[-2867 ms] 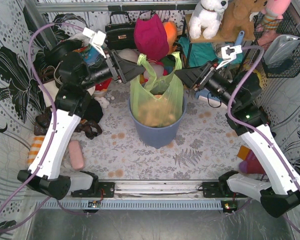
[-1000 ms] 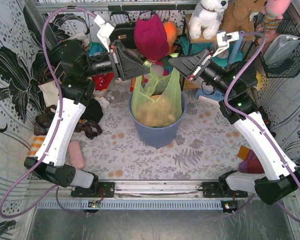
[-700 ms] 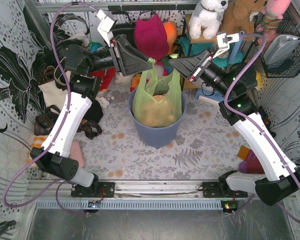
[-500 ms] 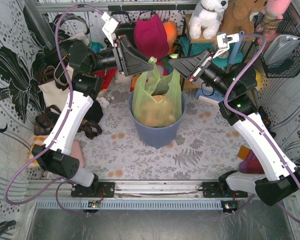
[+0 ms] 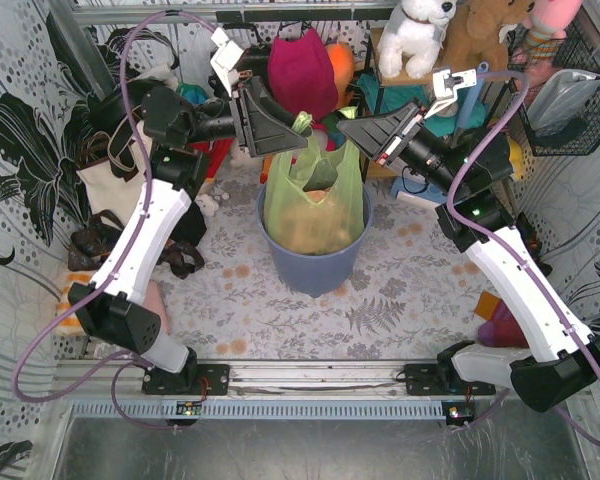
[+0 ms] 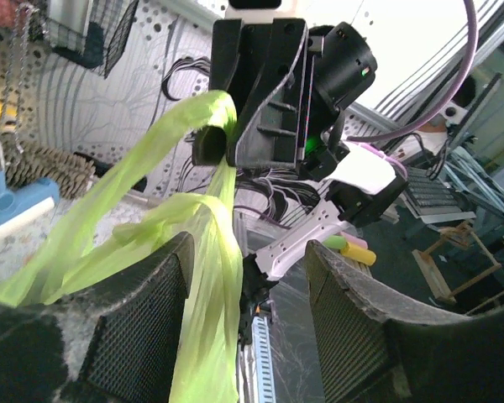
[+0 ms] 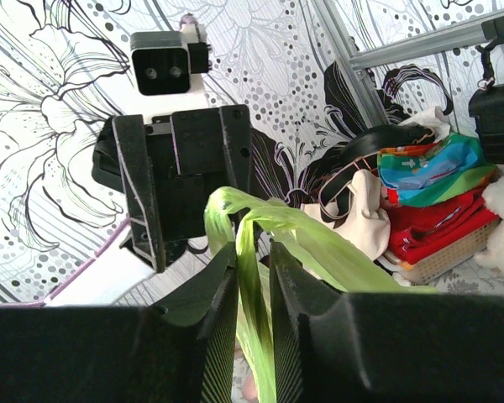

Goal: Tie the trash bag

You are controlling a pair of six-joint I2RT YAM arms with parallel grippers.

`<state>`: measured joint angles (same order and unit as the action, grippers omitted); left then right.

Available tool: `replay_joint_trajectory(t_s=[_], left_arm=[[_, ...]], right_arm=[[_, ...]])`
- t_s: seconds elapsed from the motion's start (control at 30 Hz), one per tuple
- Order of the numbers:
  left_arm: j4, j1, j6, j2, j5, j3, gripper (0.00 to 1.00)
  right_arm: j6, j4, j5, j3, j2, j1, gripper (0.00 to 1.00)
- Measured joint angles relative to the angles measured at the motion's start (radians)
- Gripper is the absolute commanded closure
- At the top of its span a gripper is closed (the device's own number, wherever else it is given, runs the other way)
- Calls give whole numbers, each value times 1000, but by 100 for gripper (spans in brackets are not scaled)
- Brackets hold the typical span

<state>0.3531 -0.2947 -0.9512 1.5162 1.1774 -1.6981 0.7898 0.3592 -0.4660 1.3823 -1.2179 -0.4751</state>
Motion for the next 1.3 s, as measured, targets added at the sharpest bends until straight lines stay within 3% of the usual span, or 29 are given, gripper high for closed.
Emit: replay_joint_trajectory(t_s=[0.1,0.13,0.3,0.43,0.53,0.67,0.8,0.93,1.07,1.3], left_arm=[[169,-9,-139,66,16,-24,39],[203,-13,-173,92,18,-40,44],[280,-32,-270,162,20,-95,86],[275,-26,-278,143,12,-106,100],[145,22,-206,74,-31,-106,100],[-206,115,42,-72,-214,-148,100],[-390,113,199,-206,-383,-150,100],[-432,111,246,-298,-486,-39,100],[-406,111,205,-263,-485,9,100],[-442,113,153,-92,-447,-190,100]], right_arm=[[7,5,2,0,0,0,79],[8,9,2,0,0,0,82],[34,41,-5,2,-10,0,100],[40,36,-9,50,-45,0,100],[29,-21,6,144,-73,0,100],[-9,-101,45,259,-79,0,100],[-44,-130,114,245,-32,0,100],[-54,-145,200,110,34,0,100],[-54,-177,245,43,21,0,100],[-53,-217,208,276,-98,0,100]])
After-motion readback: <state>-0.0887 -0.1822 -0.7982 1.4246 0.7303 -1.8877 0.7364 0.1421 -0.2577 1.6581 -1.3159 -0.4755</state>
